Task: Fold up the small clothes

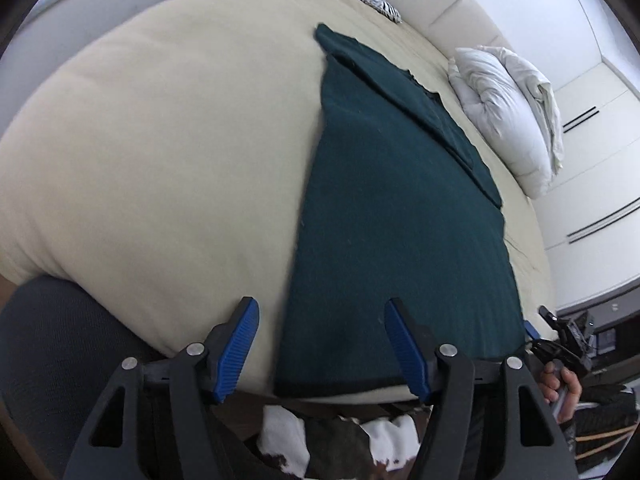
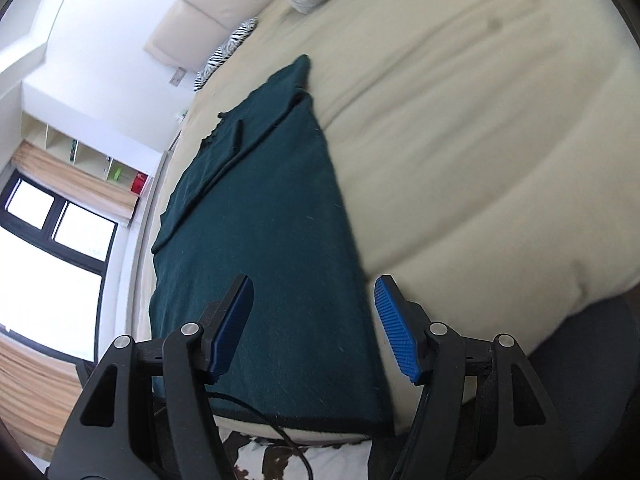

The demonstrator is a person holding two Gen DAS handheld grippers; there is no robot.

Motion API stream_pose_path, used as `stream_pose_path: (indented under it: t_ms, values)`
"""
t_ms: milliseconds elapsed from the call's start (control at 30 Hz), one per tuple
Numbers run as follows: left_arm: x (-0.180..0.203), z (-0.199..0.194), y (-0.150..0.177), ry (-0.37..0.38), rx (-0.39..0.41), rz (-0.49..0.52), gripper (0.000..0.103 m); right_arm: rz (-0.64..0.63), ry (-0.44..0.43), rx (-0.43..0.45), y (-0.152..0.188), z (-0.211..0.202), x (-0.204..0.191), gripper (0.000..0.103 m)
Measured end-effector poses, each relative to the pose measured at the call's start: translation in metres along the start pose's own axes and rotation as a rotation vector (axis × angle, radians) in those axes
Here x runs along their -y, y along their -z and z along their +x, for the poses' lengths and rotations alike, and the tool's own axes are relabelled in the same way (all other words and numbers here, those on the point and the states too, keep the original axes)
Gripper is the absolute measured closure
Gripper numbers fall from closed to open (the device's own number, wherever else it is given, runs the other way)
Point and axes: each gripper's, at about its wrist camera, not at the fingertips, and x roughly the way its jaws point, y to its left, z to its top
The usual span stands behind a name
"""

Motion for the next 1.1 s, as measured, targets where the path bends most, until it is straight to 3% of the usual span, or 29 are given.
stream_pose_path:
  t_ms: [200,533,700,833,1100]
  values:
    - [-0.005,0.002,0.005,0.027,-0.030,-0.015,0.043,-0.004,0.009,-0.036,0.011,-0.009,0.009,0.041]
    - [-0.013,-0.003,0.007,0.045,-0.059,-0.059,0.070,0.005,0.007,-0.075,0.013,-0.027,0.022,0.041]
    - [-0.017,-0.004,0.009,0.059,-0.057,-0.080,0.077,0.029,-0.010,-0.093,0.014,-0.032,0.029,0.041]
    - [-0.018,-0.003,0.010,0.063,-0.065,-0.088,0.093,0.062,-0.027,-0.111,0.015,-0.030,0.034,0.041]
    - [-0.014,-0.009,0.008,0.064,-0.037,-0.075,0.096,0.071,-0.033,-0.140,0.013,-0.030,0.033,0.041]
